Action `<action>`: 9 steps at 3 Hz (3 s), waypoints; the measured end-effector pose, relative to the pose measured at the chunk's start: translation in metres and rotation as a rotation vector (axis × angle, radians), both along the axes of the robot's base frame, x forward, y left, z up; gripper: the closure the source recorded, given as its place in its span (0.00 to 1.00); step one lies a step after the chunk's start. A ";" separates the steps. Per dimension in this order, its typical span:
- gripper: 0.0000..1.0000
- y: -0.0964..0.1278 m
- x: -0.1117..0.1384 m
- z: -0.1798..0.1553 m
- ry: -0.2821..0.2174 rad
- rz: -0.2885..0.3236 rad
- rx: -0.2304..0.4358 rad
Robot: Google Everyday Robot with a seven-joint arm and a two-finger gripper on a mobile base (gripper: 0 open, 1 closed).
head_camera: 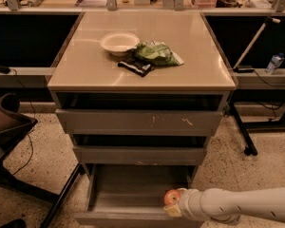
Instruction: Place apple into bottom drawer
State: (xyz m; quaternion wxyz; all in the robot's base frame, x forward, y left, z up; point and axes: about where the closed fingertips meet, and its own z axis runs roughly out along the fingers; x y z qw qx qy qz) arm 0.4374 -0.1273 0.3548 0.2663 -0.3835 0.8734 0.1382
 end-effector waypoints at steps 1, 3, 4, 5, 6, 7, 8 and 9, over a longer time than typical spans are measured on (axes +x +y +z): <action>1.00 0.002 0.038 -0.033 -0.037 -0.077 0.066; 1.00 0.005 0.068 -0.060 -0.065 -0.125 0.100; 1.00 0.000 0.077 -0.081 -0.064 -0.166 0.095; 1.00 -0.005 0.093 -0.119 -0.050 -0.228 0.098; 1.00 -0.007 0.110 -0.155 -0.039 -0.279 0.094; 1.00 -0.008 0.115 -0.184 -0.013 -0.307 0.094; 1.00 0.000 0.110 -0.209 0.029 -0.293 0.081; 1.00 0.011 0.105 -0.234 0.077 -0.272 0.061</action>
Offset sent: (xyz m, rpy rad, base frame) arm 0.1026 0.0100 -0.0857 0.1267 -0.1078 -0.1641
